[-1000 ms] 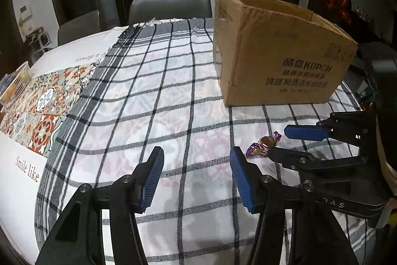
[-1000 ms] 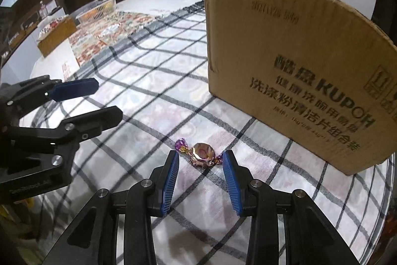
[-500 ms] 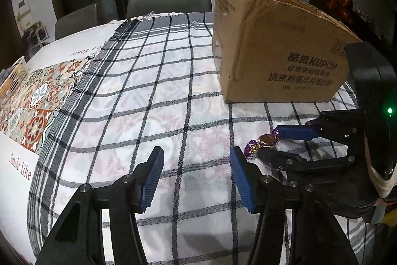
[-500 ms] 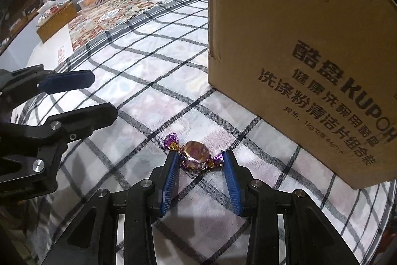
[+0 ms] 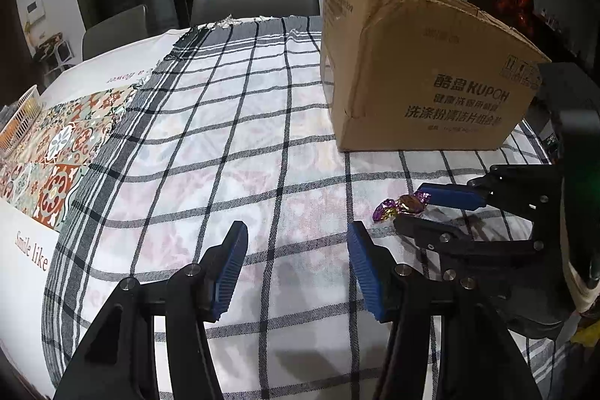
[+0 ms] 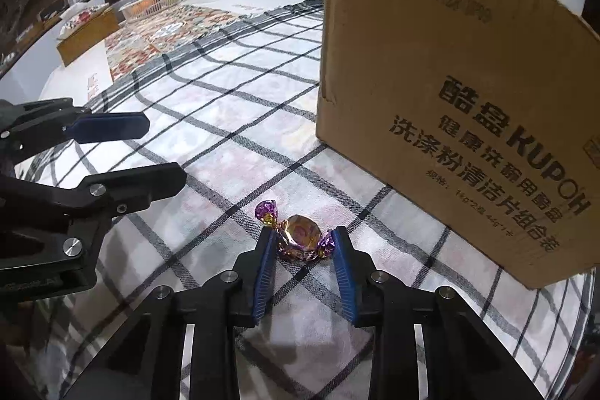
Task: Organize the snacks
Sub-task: 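Carry the candy over the box and open the right tool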
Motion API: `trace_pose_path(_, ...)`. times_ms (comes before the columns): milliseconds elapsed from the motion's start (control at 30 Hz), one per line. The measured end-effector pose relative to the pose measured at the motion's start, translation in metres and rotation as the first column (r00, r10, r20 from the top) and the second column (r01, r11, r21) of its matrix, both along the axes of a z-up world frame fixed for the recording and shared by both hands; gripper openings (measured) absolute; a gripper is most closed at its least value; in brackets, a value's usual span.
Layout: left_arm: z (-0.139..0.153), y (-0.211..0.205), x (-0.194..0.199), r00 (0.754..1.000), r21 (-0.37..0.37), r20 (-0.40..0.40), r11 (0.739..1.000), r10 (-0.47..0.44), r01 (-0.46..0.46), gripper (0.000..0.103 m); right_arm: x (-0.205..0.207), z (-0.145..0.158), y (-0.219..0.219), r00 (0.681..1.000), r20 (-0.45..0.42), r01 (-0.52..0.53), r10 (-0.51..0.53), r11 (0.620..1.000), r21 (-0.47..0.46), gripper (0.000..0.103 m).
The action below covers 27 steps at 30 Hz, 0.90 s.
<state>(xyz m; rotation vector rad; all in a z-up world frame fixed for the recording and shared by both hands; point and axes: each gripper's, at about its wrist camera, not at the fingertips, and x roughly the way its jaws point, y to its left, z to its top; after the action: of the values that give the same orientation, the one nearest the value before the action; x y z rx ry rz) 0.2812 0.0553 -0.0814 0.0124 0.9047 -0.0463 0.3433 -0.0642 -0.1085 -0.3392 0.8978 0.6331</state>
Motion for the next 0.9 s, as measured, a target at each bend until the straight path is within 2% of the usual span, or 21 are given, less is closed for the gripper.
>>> trace_pose_path(267,0.020,-0.007,-0.010,0.999,0.007,0.039,1.000,-0.015,0.015,0.054,-0.014,0.027,-0.016,0.999,0.027,0.042,-0.043,0.998,0.053,0.032)
trace_pose_path(633,0.065,-0.025,-0.015,0.989,0.029,0.132,0.998,-0.063,0.060,0.054,-0.031,0.075,-0.040,0.987,0.100,0.111,-0.123,0.987,0.119,0.032)
trace_pose_path(767,0.083,-0.035,-0.008,0.980,0.058,0.173,0.994,-0.097,0.088,0.054,-0.030,0.093,-0.055,0.974,0.128,0.166,-0.187,0.974,0.156,0.032)
trace_pose_path(900,0.098,-0.043,0.002,0.973,0.055,0.196,0.992,-0.120,0.111,0.054,-0.026,0.115,-0.074,0.950,0.172,0.225,-0.261,0.953,0.202,0.032)
